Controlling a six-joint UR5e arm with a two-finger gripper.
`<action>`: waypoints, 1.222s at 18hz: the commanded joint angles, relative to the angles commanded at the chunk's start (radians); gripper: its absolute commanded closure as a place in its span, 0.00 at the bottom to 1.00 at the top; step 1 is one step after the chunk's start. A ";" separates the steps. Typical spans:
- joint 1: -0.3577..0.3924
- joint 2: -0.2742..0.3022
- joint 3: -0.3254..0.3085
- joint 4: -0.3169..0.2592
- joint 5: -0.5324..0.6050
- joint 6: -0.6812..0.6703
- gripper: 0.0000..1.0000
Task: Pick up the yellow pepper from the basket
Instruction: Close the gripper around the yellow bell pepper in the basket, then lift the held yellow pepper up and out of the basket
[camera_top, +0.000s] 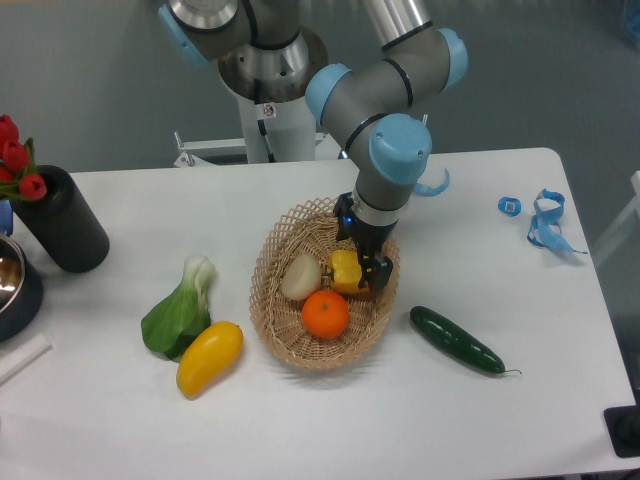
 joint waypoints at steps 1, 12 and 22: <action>0.000 -0.008 0.003 0.002 0.000 -0.002 0.00; -0.017 -0.032 -0.022 0.003 0.003 -0.011 0.10; 0.005 0.011 0.057 -0.020 -0.002 -0.123 0.63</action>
